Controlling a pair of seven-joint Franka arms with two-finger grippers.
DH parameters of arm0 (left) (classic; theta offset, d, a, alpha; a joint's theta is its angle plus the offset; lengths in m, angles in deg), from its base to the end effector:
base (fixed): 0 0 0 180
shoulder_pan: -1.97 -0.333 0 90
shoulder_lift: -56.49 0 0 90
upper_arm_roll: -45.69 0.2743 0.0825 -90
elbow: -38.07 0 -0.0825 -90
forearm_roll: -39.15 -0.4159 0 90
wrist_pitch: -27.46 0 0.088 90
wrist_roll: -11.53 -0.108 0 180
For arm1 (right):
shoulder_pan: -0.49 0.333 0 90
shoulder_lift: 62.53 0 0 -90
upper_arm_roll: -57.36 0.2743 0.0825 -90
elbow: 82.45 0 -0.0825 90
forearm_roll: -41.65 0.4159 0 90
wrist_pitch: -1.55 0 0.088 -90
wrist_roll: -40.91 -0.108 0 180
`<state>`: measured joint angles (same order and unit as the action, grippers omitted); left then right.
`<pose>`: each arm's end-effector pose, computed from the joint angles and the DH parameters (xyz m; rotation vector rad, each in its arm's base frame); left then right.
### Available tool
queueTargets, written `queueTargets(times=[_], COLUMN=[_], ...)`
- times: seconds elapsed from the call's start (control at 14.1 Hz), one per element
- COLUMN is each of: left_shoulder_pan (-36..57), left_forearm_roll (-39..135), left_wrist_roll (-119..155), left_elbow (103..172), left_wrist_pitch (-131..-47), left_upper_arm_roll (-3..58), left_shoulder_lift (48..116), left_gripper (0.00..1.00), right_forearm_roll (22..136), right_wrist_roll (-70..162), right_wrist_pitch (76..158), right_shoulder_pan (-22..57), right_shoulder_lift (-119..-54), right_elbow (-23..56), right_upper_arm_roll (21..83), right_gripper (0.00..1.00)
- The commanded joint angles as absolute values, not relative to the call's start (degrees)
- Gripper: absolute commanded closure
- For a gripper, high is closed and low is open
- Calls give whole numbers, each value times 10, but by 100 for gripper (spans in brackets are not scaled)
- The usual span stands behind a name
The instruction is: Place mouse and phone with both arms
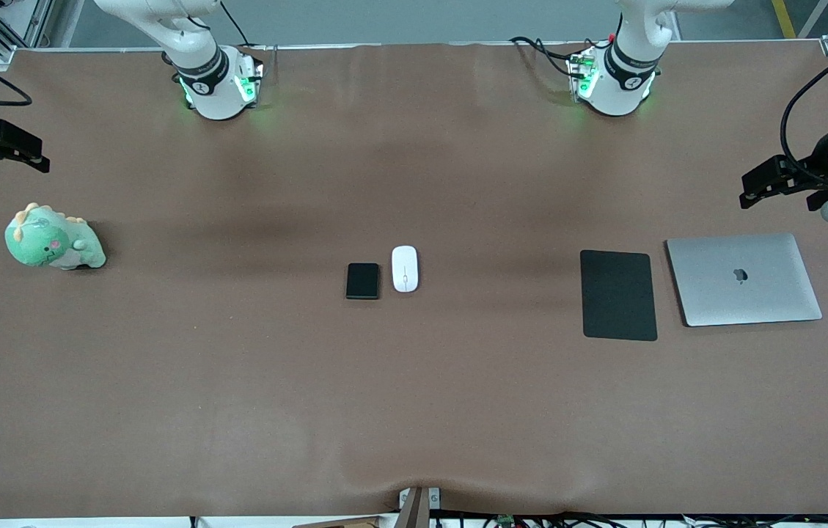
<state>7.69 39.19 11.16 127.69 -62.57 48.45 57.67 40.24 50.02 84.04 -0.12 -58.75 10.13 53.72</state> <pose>0.5909 -0.0309 0.5731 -3.1396 0.0913 0.0211 0.5521 -0.0449 0.5863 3.1266 0.1303 -0.1752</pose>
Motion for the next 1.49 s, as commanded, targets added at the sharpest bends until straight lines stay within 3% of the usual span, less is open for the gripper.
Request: queueTargets(times=[0.0,0.85,1.27,1.42], left_shoulder_pan=[77,84,154,194], left_forearm_roll=[384,405,408,407], left_wrist_roll=[101,137,343,411], left_elbow=[1279,1282,1277,1227], left_wrist_pitch=[-612,-609,-654,-668], left_upper_arm_roll=[482,478,374,363], left_shoulder_lift=[560,571,631,684], left_gripper=[0,0,0,0], right_forearm_roll=[402,401,401,401], right_wrist_roll=[505,505,505,505], right_wrist_pitch=[833,833,833,833], right_shoulder_pan=[0,0,-1,0], right_shoulder_lift=[-595,-595,-595,-595], right_elbow=[89,89,89,90], right_upper_arm_roll=[537,538,538,538], right_gripper=[0,0,0,0])
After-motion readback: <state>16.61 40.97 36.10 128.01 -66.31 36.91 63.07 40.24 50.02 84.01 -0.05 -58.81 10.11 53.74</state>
